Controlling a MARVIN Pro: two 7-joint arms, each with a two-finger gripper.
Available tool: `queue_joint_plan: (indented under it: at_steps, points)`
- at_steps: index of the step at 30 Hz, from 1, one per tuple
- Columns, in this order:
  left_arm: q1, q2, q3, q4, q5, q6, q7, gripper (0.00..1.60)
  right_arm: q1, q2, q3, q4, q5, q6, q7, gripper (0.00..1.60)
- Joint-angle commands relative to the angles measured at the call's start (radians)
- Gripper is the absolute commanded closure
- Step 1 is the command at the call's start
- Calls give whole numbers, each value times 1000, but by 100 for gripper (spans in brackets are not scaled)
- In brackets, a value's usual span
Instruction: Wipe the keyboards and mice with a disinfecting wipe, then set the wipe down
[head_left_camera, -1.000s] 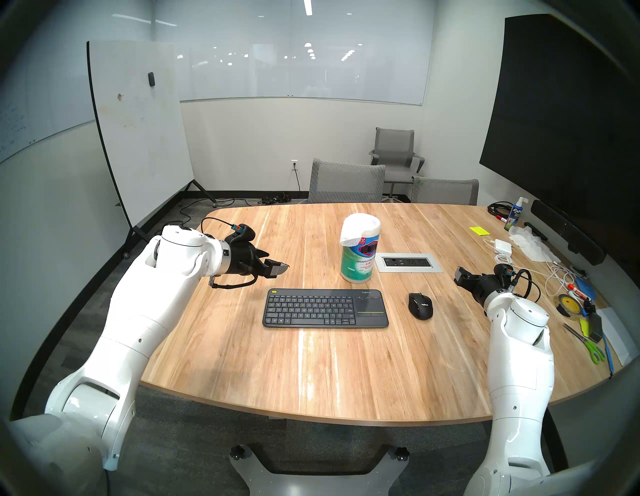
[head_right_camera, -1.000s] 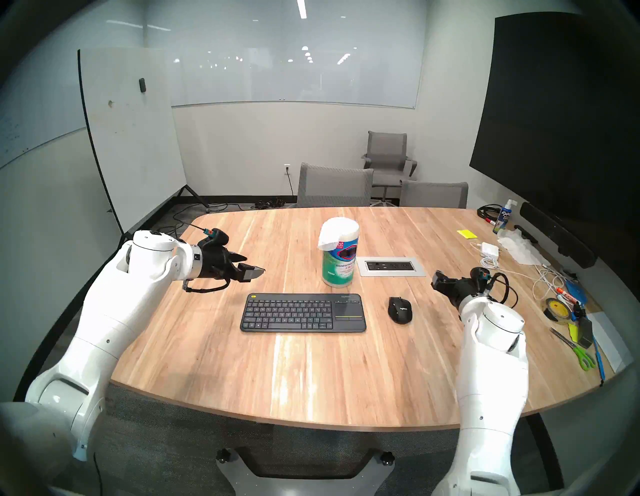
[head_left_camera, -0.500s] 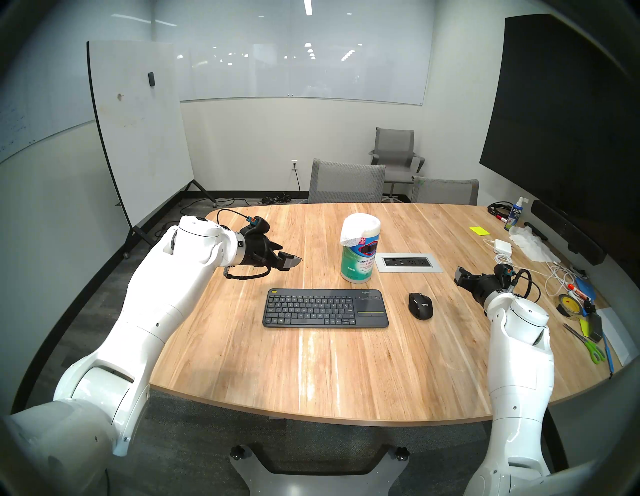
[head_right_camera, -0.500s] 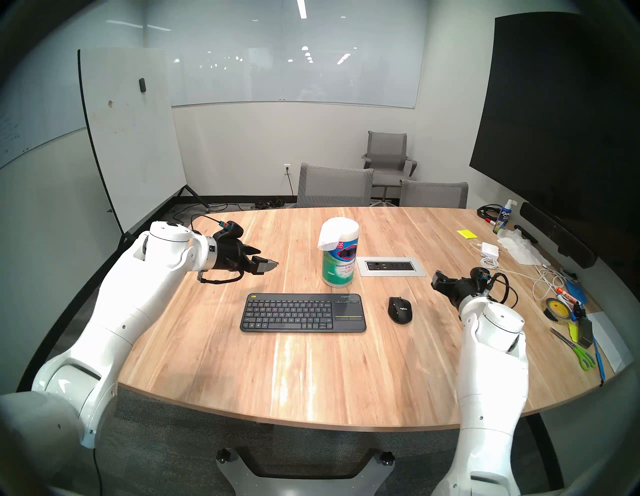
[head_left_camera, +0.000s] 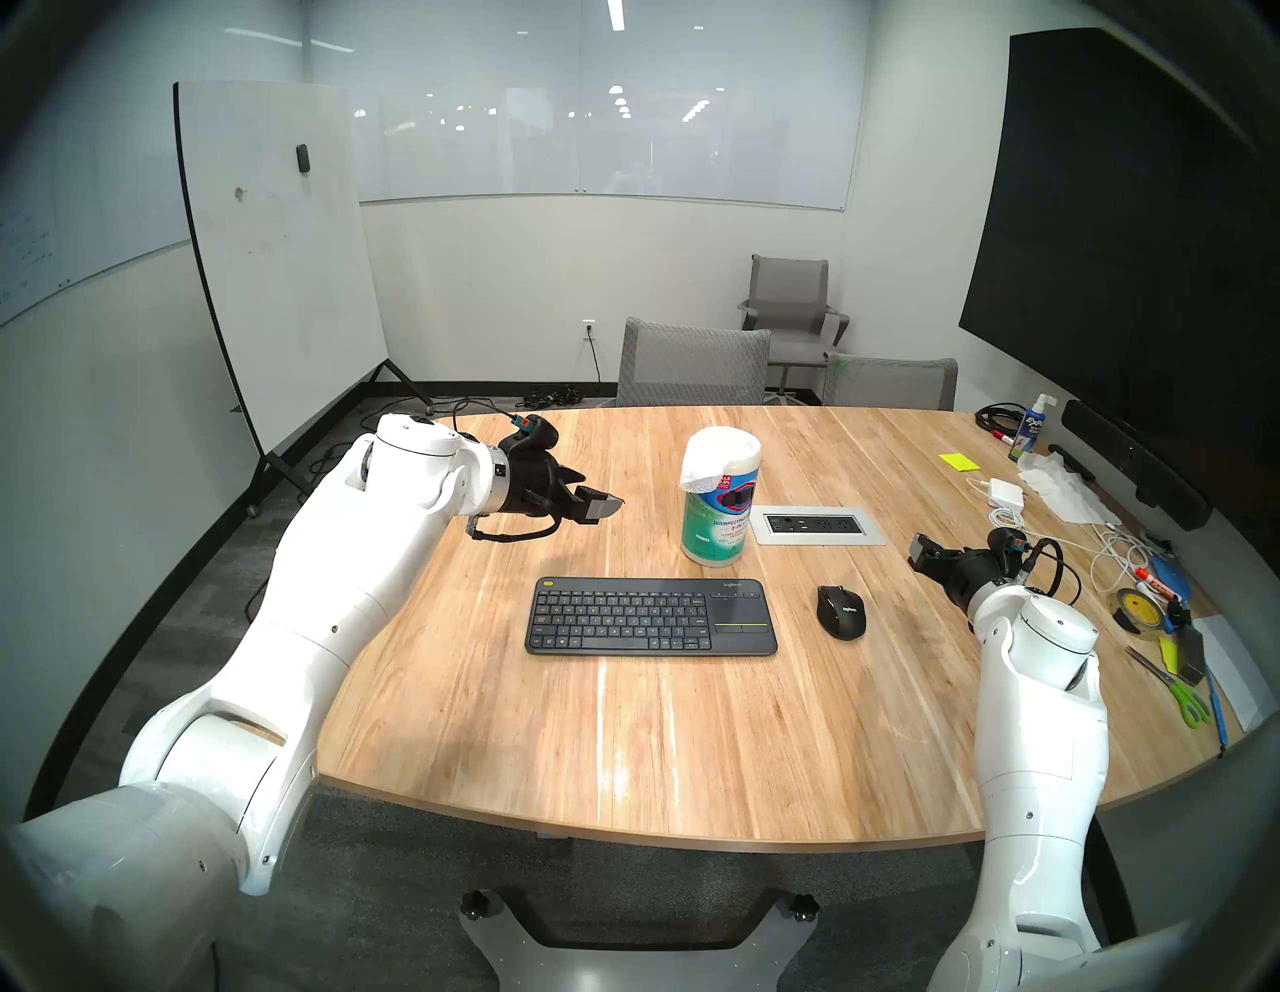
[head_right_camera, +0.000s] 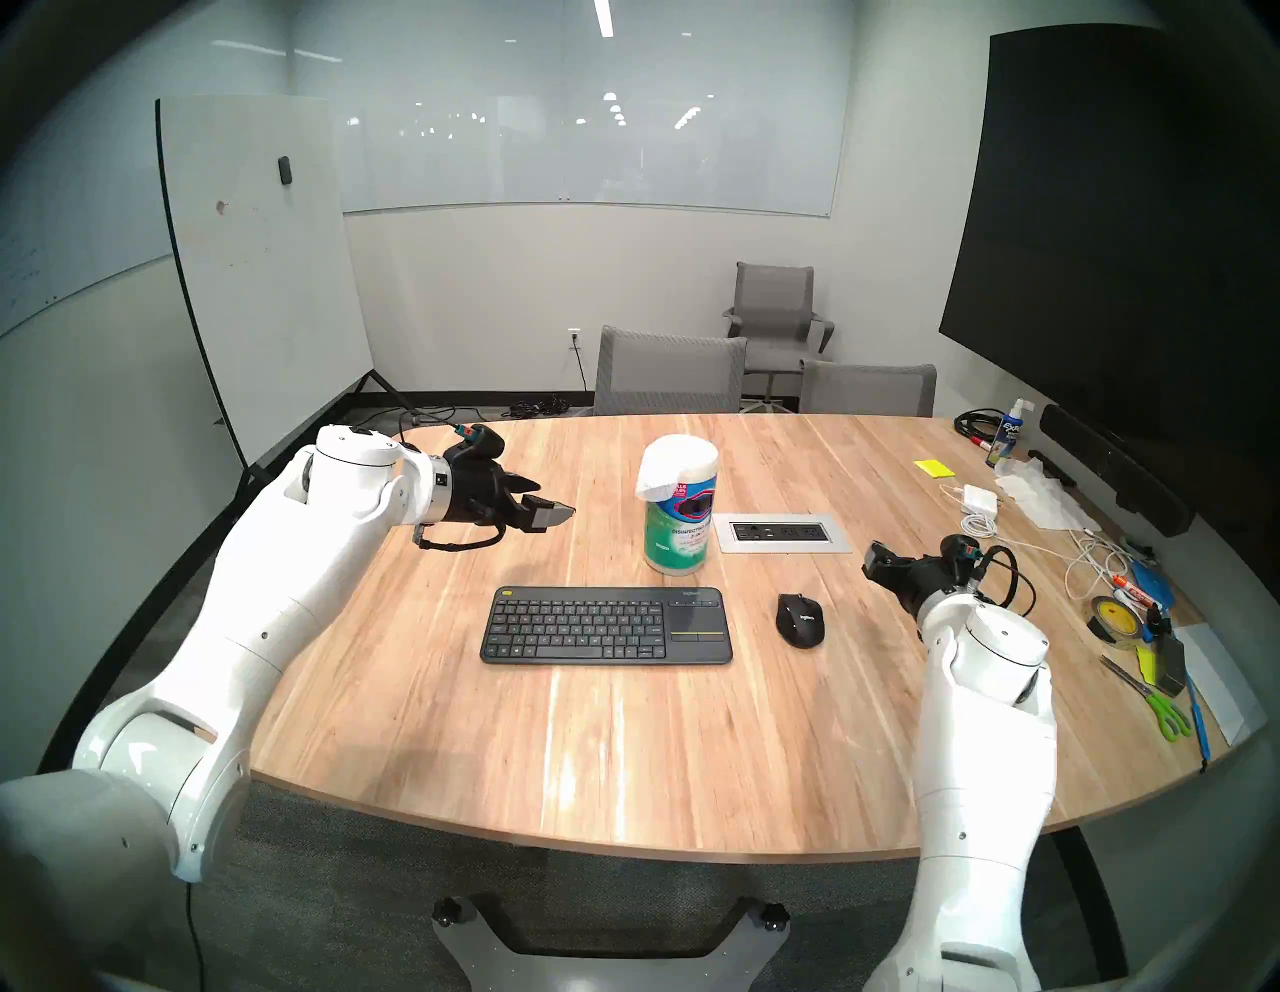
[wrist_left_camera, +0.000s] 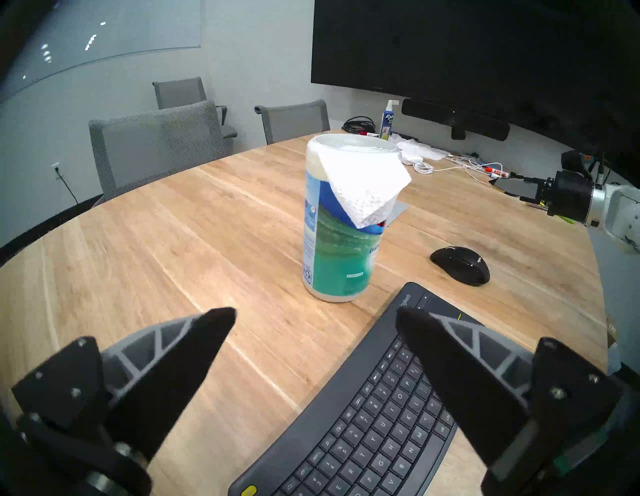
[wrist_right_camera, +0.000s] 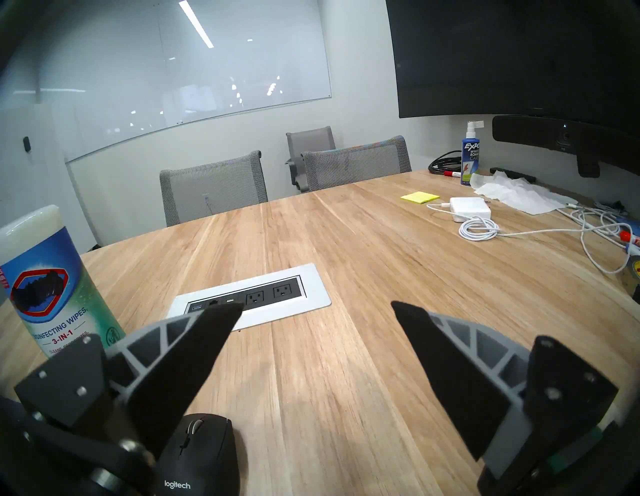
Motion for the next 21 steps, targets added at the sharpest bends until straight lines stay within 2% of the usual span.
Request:
queue_joint_plan:
  at_steps: [1, 21]
  points:
    - [-47, -34, 8, 7, 3, -2, 10, 0, 11, 1, 0, -20, 1, -3, -2, 0]
    - [-128, -112, 82, 126, 2, -31, 28, 0, 12, 2, -1, -19, 1, -3, -1, 0]
